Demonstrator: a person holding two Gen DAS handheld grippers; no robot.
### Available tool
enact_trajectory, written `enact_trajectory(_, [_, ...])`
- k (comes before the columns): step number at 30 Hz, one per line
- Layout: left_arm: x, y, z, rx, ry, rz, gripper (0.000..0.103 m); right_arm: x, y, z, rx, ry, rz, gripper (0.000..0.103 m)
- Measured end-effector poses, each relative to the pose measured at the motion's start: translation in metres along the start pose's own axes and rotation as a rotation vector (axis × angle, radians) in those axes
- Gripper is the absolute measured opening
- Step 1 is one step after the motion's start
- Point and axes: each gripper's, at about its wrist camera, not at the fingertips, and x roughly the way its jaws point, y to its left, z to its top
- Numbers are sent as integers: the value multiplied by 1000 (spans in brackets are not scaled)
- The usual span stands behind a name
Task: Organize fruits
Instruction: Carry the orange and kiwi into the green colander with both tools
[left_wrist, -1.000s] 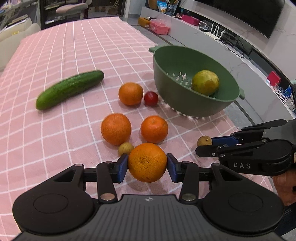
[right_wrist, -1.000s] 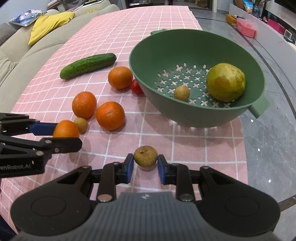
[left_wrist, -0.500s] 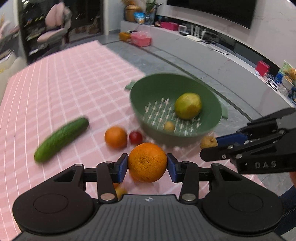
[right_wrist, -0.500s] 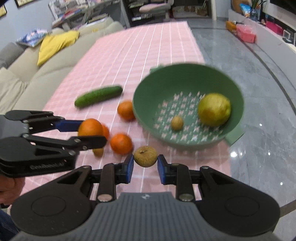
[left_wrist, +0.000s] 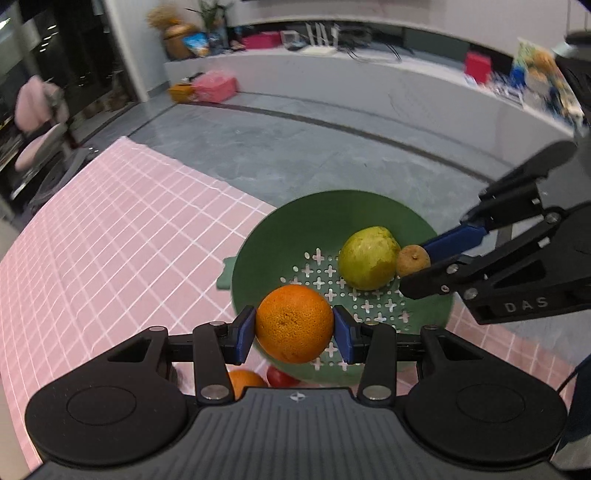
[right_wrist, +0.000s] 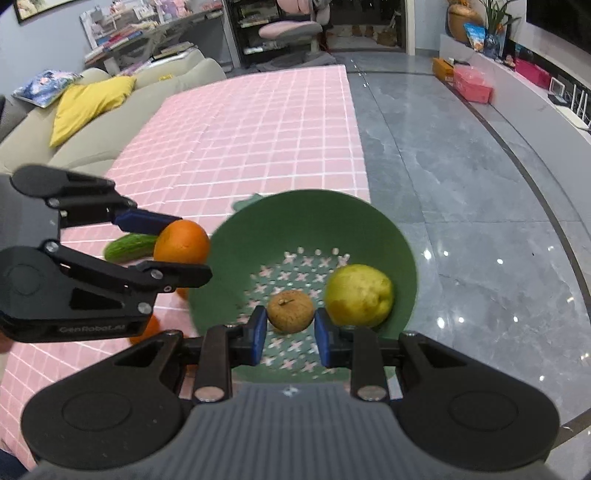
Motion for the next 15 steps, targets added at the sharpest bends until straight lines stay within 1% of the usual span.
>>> enact_trajectory(3, [18, -2, 6, 52, 47, -17, 50, 14, -8, 1, 14, 27, -9, 24])
enact_trajectory(5, [31, -2, 7, 79, 77, -28, 50, 22, -10, 0, 23, 46, 1, 24])
enact_trajectory(9, [49, -8, 8, 116, 122, -57, 50, 35, -5, -5, 4, 78, 16, 24])
enact_trajectory(11, [58, -12, 8, 151, 146, -49, 50, 41, -2, -6, -4, 92, 18, 24])
enact_trajectory(15, [71, -11, 8, 156, 187, -58, 50, 54, -3, -8, -9, 113, 23, 24])
